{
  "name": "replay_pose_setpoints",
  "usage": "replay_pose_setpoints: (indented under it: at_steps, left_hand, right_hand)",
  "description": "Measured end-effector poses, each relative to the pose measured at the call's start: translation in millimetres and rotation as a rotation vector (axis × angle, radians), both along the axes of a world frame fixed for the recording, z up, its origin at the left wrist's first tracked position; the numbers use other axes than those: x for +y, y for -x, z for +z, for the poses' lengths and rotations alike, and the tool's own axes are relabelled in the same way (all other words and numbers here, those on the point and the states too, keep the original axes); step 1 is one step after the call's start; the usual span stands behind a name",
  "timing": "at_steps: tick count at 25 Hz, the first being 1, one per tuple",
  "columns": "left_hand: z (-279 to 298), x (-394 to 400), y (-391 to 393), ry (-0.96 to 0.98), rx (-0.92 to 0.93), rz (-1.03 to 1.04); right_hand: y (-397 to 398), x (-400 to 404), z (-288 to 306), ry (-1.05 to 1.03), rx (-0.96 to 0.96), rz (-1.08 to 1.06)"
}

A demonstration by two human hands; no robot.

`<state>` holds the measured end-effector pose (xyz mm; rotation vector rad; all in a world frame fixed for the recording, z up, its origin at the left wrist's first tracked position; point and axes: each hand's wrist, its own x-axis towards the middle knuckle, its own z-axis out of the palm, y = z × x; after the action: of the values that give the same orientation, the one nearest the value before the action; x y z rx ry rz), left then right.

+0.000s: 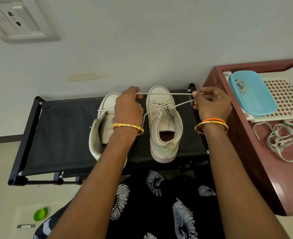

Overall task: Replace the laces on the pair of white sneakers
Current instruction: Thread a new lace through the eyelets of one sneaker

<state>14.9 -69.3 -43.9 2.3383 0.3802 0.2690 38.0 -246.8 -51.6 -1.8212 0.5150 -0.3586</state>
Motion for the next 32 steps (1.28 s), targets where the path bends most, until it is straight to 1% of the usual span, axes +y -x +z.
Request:
replay_pose_setpoints:
  at_steps: [2,3,4,6,8,10,14,16,19,22,23,26,30,32]
  left_hand:
    - [1.3,2.8,1.8,0.029,-0.095,0.045]
    - [1.9,3.8,2.3,0.045,-0.125,0.022]
    - [3.6,3.2,3.4,0.049,-0.142,-0.031]
    - [5.5,-0.9,4.8,0.026,-0.159,-0.143]
    - [5.9,-5.5,3.3,-0.032,-0.178,-0.199]
    - [6.0,-8.3,3.0,-0.004,-0.176,-0.206]
    - [5.4,-7.3,4.9,0.111,-0.204,-0.147]
    - [3.4,-6.5,6.0,0.119,-0.167,-0.185]
    - [2.5,-6.7,8.6,0.120,-0.096,-0.239]
    - [4.7,-4.2,10.3,0.248,-0.102,-0.183]
    - [5.5,-3.2,10.5,0.259,-0.107,-0.174]
    - [7.1,-3.2,12.8,0.197,-0.103,-0.193]
    - [10.1,-5.0,14.2,0.256,-0.098,-0.140]
    - [9.5,-5.0,14.9,0.209,-0.056,-0.155]
  right_hand:
    - [-0.2,1.9,1.4,0.190,-0.013,-0.031]
    - [0.6,4.3,3.1,0.272,-0.077,0.007]
    - [1.6,7.6,3.9,0.343,-0.159,0.095]
    - [6.3,18.3,4.8,0.435,-0.282,0.374]
    - [12.2,30.3,2.1,0.443,-0.267,0.618]
    - [13.4,37.5,0.1,0.439,-0.211,0.697]
    - [11.0,37.0,2.1,0.417,-0.221,0.716]
    - [10.2,34.3,1.6,0.434,-0.217,0.719]
    - [10.8,31.1,1.0,0.476,-0.152,0.715]
    - [13.9,32.4,5.2,0.491,-0.156,0.710]
    - [14.4,33.3,6.8,0.497,-0.159,0.703]
    - [14.2,34.3,8.1,0.520,-0.138,0.685]
    - [15.2,32.2,12.2,0.539,-0.103,0.678]
    - [16.5,30.0,13.3,0.584,-0.059,0.638]
